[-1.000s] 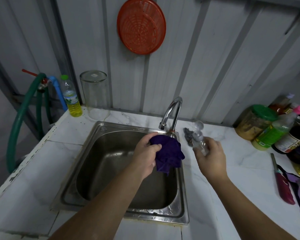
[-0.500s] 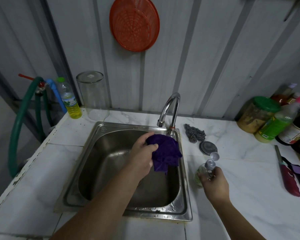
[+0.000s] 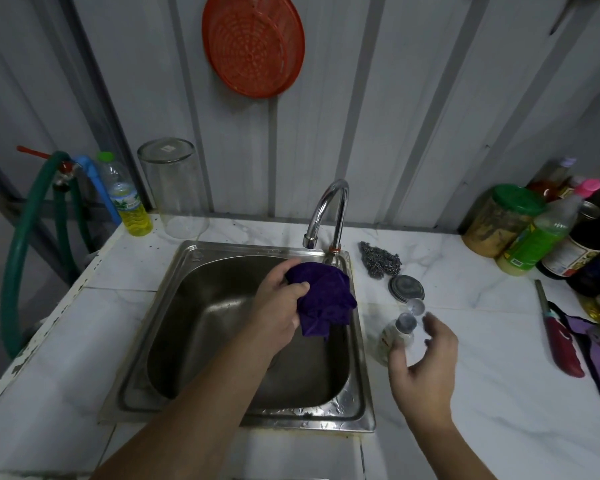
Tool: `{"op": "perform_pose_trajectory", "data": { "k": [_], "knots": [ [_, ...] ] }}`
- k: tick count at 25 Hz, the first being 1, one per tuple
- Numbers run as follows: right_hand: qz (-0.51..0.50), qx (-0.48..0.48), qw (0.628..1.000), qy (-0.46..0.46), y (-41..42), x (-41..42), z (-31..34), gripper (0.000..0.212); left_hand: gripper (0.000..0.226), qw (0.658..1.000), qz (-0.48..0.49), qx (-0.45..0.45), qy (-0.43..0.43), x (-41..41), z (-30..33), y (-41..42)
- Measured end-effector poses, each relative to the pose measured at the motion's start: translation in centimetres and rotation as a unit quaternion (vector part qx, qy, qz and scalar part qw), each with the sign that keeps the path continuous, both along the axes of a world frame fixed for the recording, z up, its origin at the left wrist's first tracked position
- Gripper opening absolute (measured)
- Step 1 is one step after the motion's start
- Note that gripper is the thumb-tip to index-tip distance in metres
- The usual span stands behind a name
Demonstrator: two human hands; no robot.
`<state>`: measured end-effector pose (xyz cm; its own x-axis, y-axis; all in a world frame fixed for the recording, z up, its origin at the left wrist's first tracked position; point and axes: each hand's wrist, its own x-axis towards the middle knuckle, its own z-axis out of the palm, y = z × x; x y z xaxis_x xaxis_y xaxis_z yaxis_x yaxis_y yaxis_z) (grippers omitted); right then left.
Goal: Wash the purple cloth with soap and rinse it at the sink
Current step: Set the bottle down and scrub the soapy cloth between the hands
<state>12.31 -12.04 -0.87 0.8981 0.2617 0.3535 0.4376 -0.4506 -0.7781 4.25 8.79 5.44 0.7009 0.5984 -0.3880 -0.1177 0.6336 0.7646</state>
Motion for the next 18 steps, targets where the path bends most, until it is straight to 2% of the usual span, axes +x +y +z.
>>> {"op": "perform_pose_trajectory", "data": {
  "k": [1, 2, 3, 4, 6, 7, 8, 9, 10, 13, 16, 18],
  "knots": [
    [0.039, 0.025, 0.999, -0.024, 0.7, -1.3, 1.0, 0.044, 0.052, 1.0, 0.005, 0.0, -0.001, 0.0, 0.0, -0.1],
    [0.082, 0.033, 0.996, -0.001, 2.1, -2.3, 2.1, 0.033, 0.053, 1.0, 0.01, 0.003, -0.003, -0.1, -0.1, -0.2],
    [0.117, 0.03, 0.991, 0.062, 3.8, -2.8, 3.2, 0.029, 0.053, 1.0, 0.013, 0.007, -0.004, -0.2, -0.2, -0.3],
    [0.135, 0.032, 0.976, 0.165, 5.8, -3.0, 4.1, 0.033, 0.054, 1.0, 0.014, 0.015, -0.005, -0.4, -0.3, -0.5],
    [0.128, 0.089, 0.905, 0.397, 9.3, -2.5, 5.3, 0.045, 0.052, 1.0, 0.006, 0.029, -0.007, -0.9, -0.5, -0.7],
    [0.124, 0.132, 0.86, 0.477, 10.4, -2.0, 5.5, 0.046, 0.051, 0.999, 0.002, 0.031, -0.01, -1.2, -0.6, -0.5],
    [0.121, 0.171, 0.826, 0.522, 11.2, -1.5, 5.6, 0.045, 0.049, 1.0, -0.004, 0.027, -0.015, -1.5, -0.6, -0.3],
    [0.12, 0.2, 0.809, 0.539, 11.5, -1.2, 5.4, 0.043, 0.048, 0.999, -0.011, 0.027, -0.017, -1.9, -0.7, 0.0],
    [0.121, 0.217, 0.81, 0.53, 11.8, -0.8, 5.0, 0.039, 0.047, 0.999, -0.017, 0.024, -0.017, -2.3, -0.7, 0.5],
    [0.151, 0.234, 0.857, 0.432, 12.4, -0.9, 4.5, 0.017, 0.031, 1.0, -0.014, 0.005, 0.013, -2.5, -1.4, 1.0],
    [0.181, 0.242, 0.881, 0.364, 13.1, -2.6, 4.4, 0.028, 0.043, 0.985, 0.059, 0.037, 0.159, -0.9, -1.8, 0.9],
    [0.213, 0.216, 0.908, 0.29, 13.3, -4.2, 4.0, 0.023, 0.045, 0.971, 0.098, 0.052, 0.21, 0.1, -2.0, 1.6]
  ]
}}
